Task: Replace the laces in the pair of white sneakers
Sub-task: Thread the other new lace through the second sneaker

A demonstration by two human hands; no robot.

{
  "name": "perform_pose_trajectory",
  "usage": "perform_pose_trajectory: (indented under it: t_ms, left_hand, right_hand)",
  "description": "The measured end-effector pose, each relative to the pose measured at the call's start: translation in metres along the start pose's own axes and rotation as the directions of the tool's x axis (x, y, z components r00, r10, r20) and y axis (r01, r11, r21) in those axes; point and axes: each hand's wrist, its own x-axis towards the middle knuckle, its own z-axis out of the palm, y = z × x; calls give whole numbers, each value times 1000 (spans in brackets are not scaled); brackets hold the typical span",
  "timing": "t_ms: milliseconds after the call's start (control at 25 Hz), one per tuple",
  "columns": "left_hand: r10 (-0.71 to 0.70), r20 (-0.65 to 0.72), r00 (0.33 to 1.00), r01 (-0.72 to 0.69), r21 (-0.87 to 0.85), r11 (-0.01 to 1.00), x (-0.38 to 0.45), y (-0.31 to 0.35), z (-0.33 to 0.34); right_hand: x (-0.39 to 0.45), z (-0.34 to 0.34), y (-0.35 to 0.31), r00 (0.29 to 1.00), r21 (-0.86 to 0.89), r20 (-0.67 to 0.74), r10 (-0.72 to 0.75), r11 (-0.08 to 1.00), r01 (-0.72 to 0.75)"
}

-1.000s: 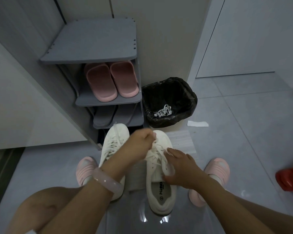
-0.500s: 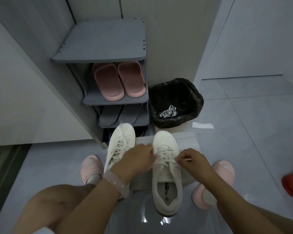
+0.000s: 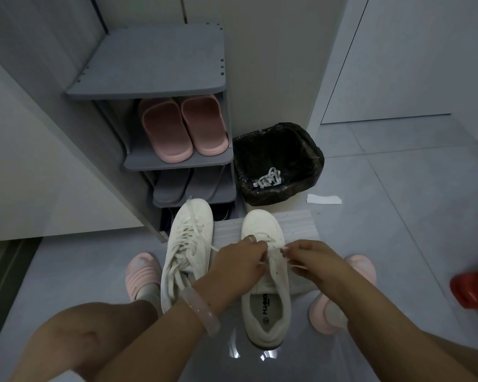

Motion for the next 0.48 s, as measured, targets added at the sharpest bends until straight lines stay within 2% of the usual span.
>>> perform_pose_trajectory:
  t_ms: [80,160,200,280,360,400,480]
  left_hand:
    - [-11,12,1000,11,10,1000,1,2,2]
    - [-16,32,999,15,33,999,0,4,6]
    - [-17,37,999,16,20,1000,0,4,8]
    - [-38,27,999,41,-89,995,2,2,12]
    - [-84,15,996,85,-255,963,6,-1,12]
    - [-102,10,995,100,-319,942,8,-3,11]
    - [-116,13,993,111,-398,911,11,-4,6]
  right_hand:
    - [-3,3,0,995,122,99,12,992,-24]
    - [-5,4,-1,985,127,173,8,991,-31]
    - [-5,4,-1,987,94,160,4,995,-20]
    - [-5,1,-2,999,-52,41,-27,998,29]
    - [-2,-3,-1,992,-310,-24,-127,944,114]
    - [1,-4,0,980,-428,3,-201,885,183]
    - [8,-7,5,939,-537,119,-322,775,334]
